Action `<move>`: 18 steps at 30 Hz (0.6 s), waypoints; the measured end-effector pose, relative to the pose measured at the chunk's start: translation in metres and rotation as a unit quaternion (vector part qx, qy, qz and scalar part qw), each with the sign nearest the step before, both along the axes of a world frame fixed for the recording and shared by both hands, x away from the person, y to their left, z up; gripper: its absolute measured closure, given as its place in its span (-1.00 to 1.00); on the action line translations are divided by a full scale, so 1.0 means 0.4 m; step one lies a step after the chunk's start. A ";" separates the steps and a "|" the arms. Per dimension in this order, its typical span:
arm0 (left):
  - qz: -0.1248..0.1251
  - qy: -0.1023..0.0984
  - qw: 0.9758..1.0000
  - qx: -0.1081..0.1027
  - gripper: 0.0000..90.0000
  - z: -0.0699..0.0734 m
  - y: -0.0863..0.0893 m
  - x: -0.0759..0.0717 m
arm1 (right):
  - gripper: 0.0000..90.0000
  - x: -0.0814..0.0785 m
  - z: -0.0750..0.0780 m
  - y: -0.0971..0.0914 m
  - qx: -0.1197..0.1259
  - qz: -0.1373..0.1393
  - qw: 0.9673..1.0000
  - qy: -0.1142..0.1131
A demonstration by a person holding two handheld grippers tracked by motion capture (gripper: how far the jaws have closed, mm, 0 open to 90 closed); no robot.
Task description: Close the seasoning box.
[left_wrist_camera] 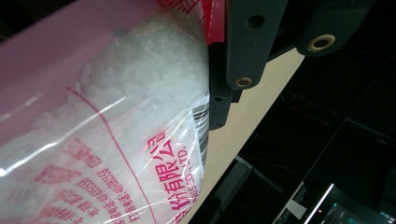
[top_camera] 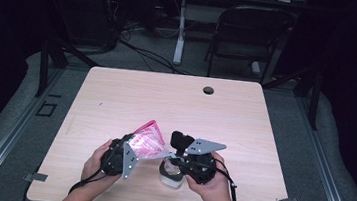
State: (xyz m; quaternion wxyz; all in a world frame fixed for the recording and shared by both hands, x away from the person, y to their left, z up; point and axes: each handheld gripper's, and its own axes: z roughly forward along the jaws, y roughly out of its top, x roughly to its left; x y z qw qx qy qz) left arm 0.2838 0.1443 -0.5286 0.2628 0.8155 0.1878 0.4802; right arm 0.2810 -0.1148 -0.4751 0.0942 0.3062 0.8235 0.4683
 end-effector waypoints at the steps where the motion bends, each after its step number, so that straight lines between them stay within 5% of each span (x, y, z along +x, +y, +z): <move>1: -0.001 -0.008 1.000 -0.001 0.53 -0.001 -0.003 -0.001 | 0.99 -0.001 -0.001 -0.001 0.000 -0.001 1.000 0.002; 18: 0.001 -0.037 0.999 0.022 0.53 0.013 -0.010 -0.013 | 1.00 -0.008 -0.006 -0.006 -0.005 -0.004 1.000 0.003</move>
